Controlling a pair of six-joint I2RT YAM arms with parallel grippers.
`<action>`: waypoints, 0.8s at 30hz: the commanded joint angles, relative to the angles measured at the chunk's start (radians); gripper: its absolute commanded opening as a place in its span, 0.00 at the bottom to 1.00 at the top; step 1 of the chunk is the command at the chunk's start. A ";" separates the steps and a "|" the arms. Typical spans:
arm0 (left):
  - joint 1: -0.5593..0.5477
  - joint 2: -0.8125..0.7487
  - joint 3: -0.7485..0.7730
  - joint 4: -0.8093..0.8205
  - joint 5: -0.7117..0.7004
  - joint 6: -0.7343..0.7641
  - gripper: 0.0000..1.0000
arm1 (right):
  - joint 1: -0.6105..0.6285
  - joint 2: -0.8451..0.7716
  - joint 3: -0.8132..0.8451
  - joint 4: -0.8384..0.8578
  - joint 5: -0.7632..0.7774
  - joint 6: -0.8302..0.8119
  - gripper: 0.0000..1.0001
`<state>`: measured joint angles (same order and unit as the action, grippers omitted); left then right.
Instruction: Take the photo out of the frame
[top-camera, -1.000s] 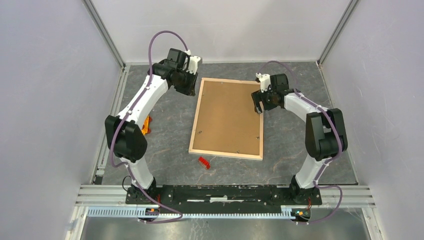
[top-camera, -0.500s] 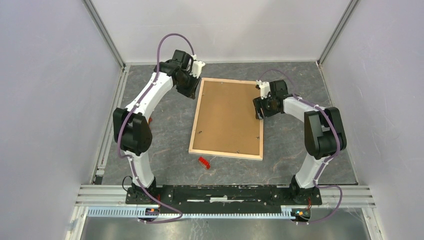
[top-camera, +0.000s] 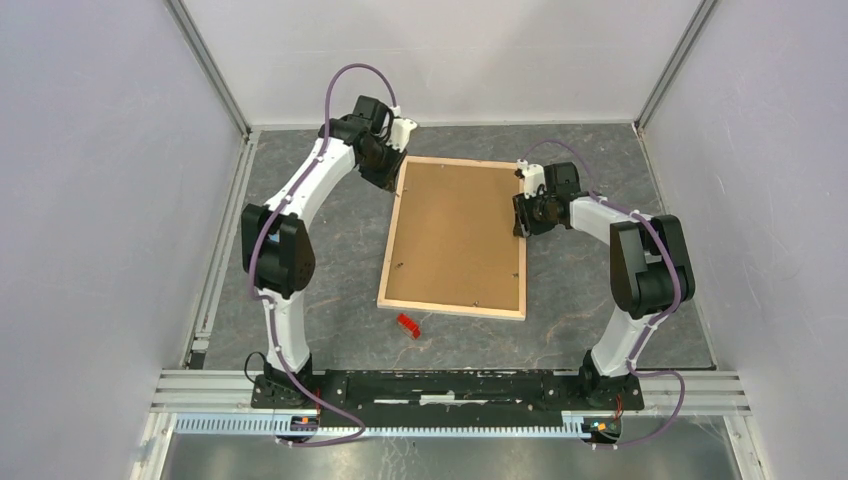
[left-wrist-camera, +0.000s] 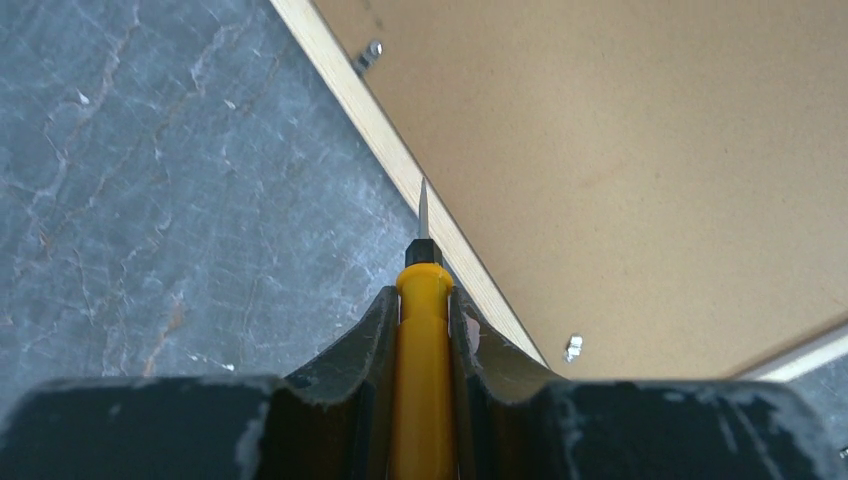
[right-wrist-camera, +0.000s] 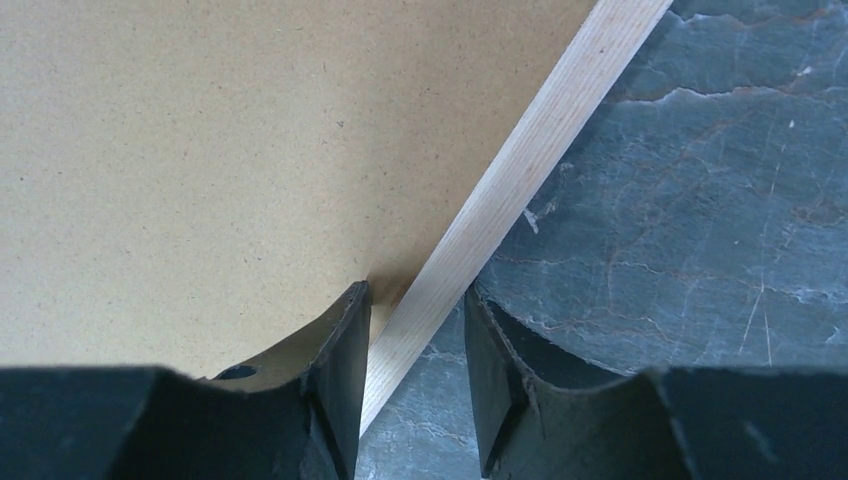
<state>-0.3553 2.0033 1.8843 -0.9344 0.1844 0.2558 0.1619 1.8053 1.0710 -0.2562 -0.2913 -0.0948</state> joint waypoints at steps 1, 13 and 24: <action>0.000 0.046 0.102 0.026 -0.018 0.059 0.02 | 0.024 0.010 -0.038 -0.012 -0.061 -0.009 0.37; -0.017 0.190 0.243 0.002 -0.148 0.180 0.02 | 0.024 0.021 -0.046 -0.011 -0.068 -0.033 0.38; -0.026 0.238 0.276 0.015 -0.111 0.201 0.02 | 0.023 0.017 -0.068 -0.006 -0.083 -0.063 0.38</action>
<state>-0.3710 2.2387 2.1017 -0.9375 0.0589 0.4000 0.1627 1.8034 1.0447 -0.1982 -0.3332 -0.1116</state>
